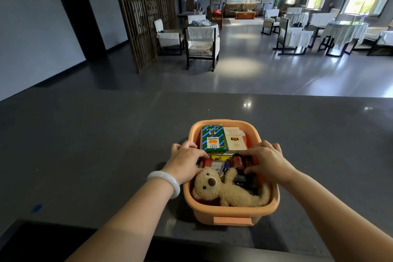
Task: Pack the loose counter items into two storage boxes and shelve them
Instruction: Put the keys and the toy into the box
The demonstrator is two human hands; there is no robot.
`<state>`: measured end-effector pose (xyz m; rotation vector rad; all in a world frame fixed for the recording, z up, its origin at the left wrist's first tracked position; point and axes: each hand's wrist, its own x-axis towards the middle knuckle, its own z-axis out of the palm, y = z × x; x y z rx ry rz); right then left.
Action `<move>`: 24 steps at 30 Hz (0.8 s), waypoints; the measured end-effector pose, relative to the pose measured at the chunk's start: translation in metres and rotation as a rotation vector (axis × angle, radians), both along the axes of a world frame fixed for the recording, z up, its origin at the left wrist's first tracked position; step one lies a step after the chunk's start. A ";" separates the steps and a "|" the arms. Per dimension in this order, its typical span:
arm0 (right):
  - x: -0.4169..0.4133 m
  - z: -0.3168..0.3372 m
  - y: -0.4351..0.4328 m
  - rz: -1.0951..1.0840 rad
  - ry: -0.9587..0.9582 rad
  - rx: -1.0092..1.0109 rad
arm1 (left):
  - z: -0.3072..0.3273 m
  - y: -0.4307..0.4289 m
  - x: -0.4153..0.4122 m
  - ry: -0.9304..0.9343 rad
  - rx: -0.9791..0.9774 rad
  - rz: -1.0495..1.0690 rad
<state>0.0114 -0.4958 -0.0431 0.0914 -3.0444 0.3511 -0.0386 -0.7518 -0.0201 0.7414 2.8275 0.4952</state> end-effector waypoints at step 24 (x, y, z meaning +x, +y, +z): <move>0.019 0.024 -0.026 -0.080 0.026 0.045 | 0.020 0.026 -0.016 0.369 -0.099 -0.248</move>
